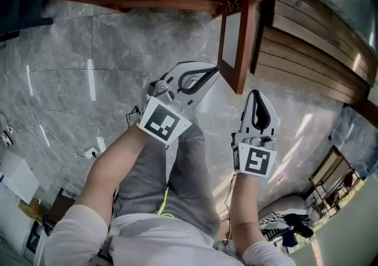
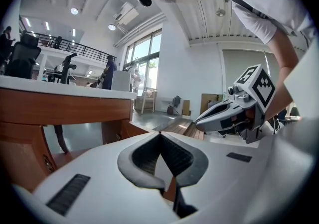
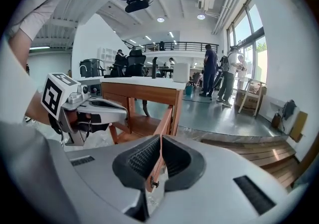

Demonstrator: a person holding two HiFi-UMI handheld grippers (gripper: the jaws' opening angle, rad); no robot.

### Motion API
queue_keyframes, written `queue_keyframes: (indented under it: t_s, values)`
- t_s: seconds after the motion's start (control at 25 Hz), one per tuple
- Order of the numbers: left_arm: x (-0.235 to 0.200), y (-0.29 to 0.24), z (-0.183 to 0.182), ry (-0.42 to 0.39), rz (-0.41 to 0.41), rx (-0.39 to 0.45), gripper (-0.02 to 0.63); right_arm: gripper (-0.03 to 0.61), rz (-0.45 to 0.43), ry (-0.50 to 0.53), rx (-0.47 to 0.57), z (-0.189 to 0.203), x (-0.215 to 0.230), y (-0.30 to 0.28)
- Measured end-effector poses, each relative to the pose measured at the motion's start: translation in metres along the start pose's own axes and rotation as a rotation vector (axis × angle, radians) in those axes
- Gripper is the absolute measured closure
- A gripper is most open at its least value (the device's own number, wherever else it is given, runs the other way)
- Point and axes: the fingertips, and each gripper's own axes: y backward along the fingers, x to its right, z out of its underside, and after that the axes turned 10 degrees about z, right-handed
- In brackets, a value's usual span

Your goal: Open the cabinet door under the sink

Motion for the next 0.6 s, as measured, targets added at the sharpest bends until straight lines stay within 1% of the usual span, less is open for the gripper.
queue_keyframes:
  t_s: [0.24,0.44,0.6]
  values:
    - [-0.014,0.029,-0.063,-0.009,-0.052,0.000,0.607,0.538,-0.031,0.004,0.023,-0.062,-0.010,0.012]
    - [-0.028,0.057,-0.117,-0.029,-0.110,0.015,0.607,0.538,-0.060,-0.002,0.077,-0.126,-0.019,0.017]
    - [-0.038,0.077,-0.159,-0.049,-0.166,0.025,0.607,0.538,-0.087,0.020,0.127,-0.172,-0.021,0.027]
